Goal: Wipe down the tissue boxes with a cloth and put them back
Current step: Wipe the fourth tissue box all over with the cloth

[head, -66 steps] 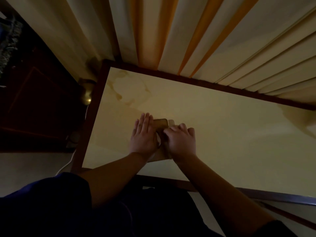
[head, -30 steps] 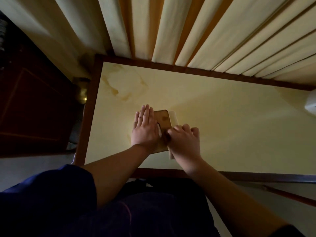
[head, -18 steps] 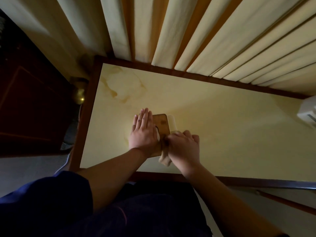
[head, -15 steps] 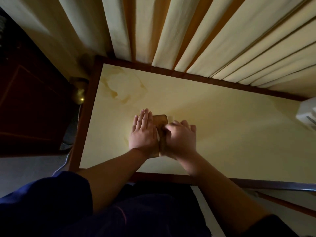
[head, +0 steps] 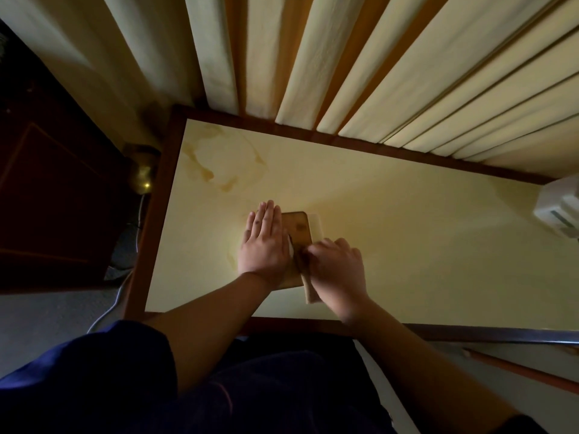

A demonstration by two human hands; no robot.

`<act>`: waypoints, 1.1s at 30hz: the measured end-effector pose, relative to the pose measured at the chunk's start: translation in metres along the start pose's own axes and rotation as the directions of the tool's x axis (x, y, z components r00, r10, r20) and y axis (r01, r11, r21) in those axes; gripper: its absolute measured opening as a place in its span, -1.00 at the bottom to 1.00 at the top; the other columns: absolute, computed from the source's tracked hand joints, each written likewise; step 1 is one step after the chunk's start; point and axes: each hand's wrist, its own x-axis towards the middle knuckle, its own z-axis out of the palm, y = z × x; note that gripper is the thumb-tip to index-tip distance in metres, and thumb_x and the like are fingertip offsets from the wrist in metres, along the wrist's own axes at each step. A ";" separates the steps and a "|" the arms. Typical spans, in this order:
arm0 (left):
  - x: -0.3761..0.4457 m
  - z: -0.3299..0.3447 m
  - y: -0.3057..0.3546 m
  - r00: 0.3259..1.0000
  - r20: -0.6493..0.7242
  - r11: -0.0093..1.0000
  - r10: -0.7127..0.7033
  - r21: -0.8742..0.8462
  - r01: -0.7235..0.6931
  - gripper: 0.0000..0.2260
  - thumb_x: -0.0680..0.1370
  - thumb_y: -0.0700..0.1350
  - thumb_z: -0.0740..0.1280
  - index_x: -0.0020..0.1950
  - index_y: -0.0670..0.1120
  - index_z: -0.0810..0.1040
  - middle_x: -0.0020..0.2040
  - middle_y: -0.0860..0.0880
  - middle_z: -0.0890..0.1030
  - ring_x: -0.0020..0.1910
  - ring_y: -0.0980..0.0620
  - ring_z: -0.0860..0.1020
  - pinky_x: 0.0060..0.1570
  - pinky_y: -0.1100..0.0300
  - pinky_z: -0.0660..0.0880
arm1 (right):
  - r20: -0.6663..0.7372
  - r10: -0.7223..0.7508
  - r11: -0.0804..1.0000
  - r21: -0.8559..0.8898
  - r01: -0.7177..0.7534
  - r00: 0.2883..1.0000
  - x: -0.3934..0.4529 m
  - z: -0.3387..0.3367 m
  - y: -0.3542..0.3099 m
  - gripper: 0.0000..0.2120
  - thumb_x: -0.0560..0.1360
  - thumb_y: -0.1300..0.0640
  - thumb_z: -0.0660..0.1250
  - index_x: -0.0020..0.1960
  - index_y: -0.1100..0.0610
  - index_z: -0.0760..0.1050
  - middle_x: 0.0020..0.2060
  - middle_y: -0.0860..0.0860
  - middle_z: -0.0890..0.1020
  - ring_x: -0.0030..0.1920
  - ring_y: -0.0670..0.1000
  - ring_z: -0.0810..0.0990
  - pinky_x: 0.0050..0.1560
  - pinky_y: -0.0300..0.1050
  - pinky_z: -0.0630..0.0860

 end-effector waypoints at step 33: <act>0.000 -0.004 0.004 1.000 -0.022 0.998 -0.017 -0.056 0.016 -0.46 0.68 -0.01 -0.01 0.57 -0.27 0.36 0.59 -0.21 0.34 0.62 -0.16 0.23 0.62 0.00 0.00 | -0.055 -0.088 0.996 0.027 0.089 0.995 -0.039 0.006 0.014 -0.93 0.50 0.08 0.43 -0.06 -0.07 0.67 -0.13 -0.10 0.65 -0.15 0.10 0.58 -0.16 -0.03 0.39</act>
